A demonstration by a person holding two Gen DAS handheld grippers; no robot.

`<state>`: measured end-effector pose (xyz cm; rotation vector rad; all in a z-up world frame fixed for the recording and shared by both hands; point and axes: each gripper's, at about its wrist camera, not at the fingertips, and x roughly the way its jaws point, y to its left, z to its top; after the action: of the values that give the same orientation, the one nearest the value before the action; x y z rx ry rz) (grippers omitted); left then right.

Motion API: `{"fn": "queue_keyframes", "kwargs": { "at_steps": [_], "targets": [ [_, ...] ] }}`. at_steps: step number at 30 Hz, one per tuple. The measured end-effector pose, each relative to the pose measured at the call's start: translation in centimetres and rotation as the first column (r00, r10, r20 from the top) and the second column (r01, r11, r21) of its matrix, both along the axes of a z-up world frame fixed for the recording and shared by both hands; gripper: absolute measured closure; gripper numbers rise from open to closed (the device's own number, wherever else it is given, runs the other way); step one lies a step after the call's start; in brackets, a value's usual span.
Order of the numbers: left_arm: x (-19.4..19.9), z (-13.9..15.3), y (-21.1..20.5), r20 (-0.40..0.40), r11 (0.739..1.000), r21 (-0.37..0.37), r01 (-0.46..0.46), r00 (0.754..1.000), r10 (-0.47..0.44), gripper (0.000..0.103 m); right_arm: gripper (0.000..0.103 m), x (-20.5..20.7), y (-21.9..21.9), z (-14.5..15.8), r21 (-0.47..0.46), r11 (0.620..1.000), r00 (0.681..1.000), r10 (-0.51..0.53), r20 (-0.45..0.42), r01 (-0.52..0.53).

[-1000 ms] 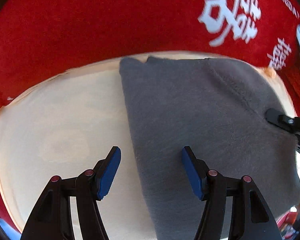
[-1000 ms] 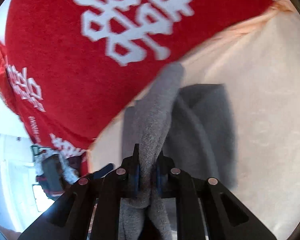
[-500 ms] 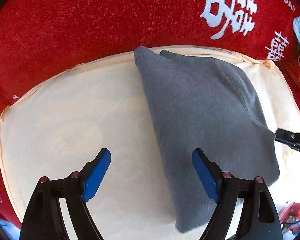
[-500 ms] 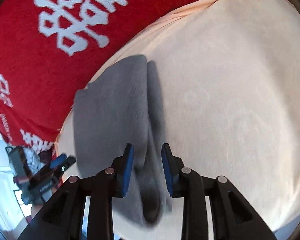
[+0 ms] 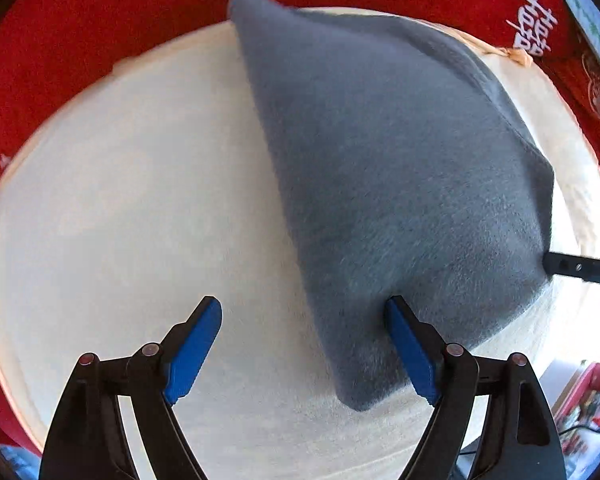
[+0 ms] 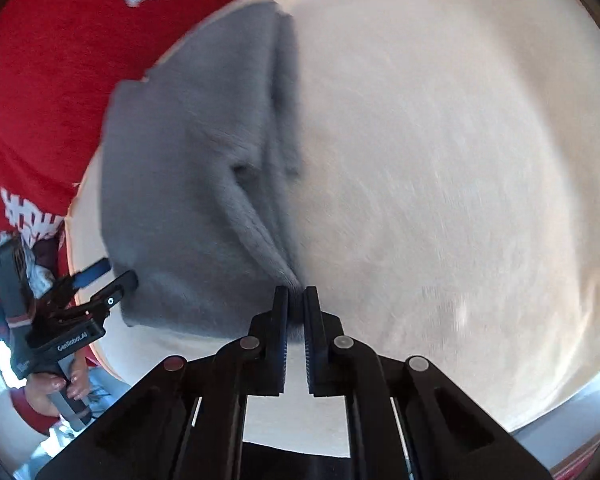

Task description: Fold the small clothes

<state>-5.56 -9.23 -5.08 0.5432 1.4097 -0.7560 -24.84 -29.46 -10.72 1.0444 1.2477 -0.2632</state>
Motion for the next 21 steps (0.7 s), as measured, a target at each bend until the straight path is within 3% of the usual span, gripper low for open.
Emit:
{"fn": "queue_keyframes", "kwargs": {
  "at_steps": [3, 9, 12, 16, 21],
  "targets": [
    [-0.2, 0.1, 0.2, 0.006, 1.000, -0.004, 0.000, 1.000, 0.000, 0.018, 0.096, -0.3, 0.7, 0.3, -0.039, 0.999, 0.999, 0.034, -0.002, -0.034],
    [-0.4, 0.3, -0.2, 0.021, 1.000, 0.008, 0.018, 1.000, -0.018, 0.018, 0.095, -0.3, 2.0, 2.0, -0.118, 0.988, 0.992, 0.087, -0.096, -0.098],
    [-0.1, 0.0, -0.1, 0.007, 1.000, 0.003, -0.008, 1.000, 0.008, 0.018, 0.095, 0.5, 1.9, 4.2, -0.178, 0.981, 0.995, 0.068, -0.068, -0.079],
    [0.0, 0.0, 0.5, 0.002, 1.000, 0.003, -0.025, 1.000, 0.025, 0.018, 0.094, 2.6, 1.0, 7.3, -0.239, 0.970, 0.997, 0.057, 0.050, -0.044],
    [0.3, 0.1, 0.8, 0.001, 1.000, 0.015, -0.024, 1.000, 0.024, 0.018, 0.094, 6.9, 1.0, 6.6, -0.287, 0.953, 0.993, 0.115, 0.039, -0.099]
  ]
}}
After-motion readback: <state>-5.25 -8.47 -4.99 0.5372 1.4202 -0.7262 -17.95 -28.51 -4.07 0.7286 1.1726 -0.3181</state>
